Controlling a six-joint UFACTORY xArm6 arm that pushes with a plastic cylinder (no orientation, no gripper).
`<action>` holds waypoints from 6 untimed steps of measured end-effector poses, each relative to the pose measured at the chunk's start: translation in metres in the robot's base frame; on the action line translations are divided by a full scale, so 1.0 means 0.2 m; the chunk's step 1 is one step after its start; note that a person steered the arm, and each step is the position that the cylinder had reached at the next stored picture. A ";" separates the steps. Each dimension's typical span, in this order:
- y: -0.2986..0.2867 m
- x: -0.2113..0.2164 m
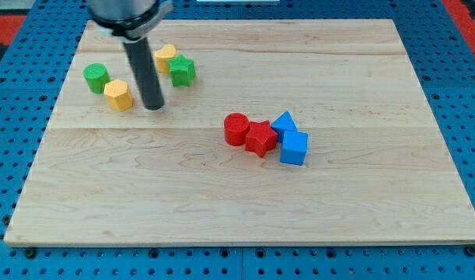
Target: Move the yellow pentagon closer to green circle
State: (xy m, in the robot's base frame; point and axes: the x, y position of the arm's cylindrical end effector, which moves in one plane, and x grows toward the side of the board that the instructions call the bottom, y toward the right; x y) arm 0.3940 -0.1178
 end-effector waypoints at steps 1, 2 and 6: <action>0.01 -0.03; -0.12 -0.03; -0.02 -0.04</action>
